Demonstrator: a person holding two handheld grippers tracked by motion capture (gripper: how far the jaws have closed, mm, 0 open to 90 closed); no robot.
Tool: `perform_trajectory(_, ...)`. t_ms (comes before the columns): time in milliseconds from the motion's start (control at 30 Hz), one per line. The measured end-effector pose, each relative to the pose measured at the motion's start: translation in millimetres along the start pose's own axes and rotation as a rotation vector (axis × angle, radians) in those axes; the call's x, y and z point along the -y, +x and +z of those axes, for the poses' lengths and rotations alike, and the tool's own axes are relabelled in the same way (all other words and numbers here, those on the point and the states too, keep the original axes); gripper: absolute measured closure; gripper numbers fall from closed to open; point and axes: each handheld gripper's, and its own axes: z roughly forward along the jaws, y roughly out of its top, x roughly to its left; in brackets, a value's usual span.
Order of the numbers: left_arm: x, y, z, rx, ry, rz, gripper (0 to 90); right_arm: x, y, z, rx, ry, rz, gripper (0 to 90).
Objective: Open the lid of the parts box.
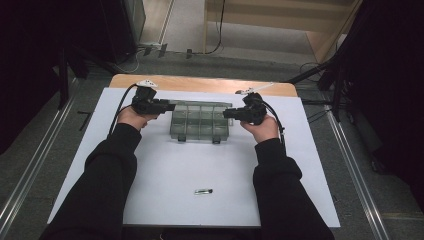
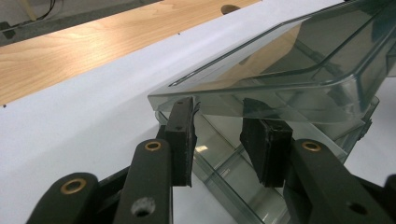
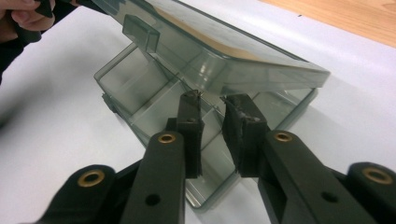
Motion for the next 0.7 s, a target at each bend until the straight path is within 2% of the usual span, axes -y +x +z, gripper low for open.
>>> perform_trajectory(167, -1.0, -0.5, -0.1, -0.003, 0.017, 0.009, 63.8, 4.6, -3.8, -6.7, -0.001, -0.003, 0.001, 70.5)
perform_trajectory(267, -1.2, -1.9, 0.0, -0.012, 0.022, 0.019, 63.6, 7.5, -5.1, -9.2, 0.006, 0.020, -0.006, 68.7)
perform_trajectory(367, -1.3, -1.3, 0.1, -0.012, 0.015, 0.015, 62.8, 10.1, -8.4, -11.5, 0.005, 0.015, -0.015, 60.1)
perform_trajectory(433, -1.1, -1.2, 0.2, -0.011, 0.013, 0.012, 62.8, 11.0, -11.3, -12.8, 0.019, 0.002, -0.016, 50.6)
perform_trajectory(600, -0.5, -0.7, 0.7, -0.009, 0.003, -0.006, 62.5, 11.3, -17.3, -8.7, 0.007, -0.015, 0.012, 35.4)
perform_trajectory(667, 0.0, -0.4, 1.6, -0.012, 0.003, -0.013, 61.3, 10.1, -17.9, -4.5, 0.003, -0.016, 0.010, 32.3)
perform_trajectory(700, 0.1, -0.2, 2.0, -0.010, 0.005, -0.013, 61.3, 9.1, -17.5, -1.7, 0.020, -0.013, 0.002, 31.7)
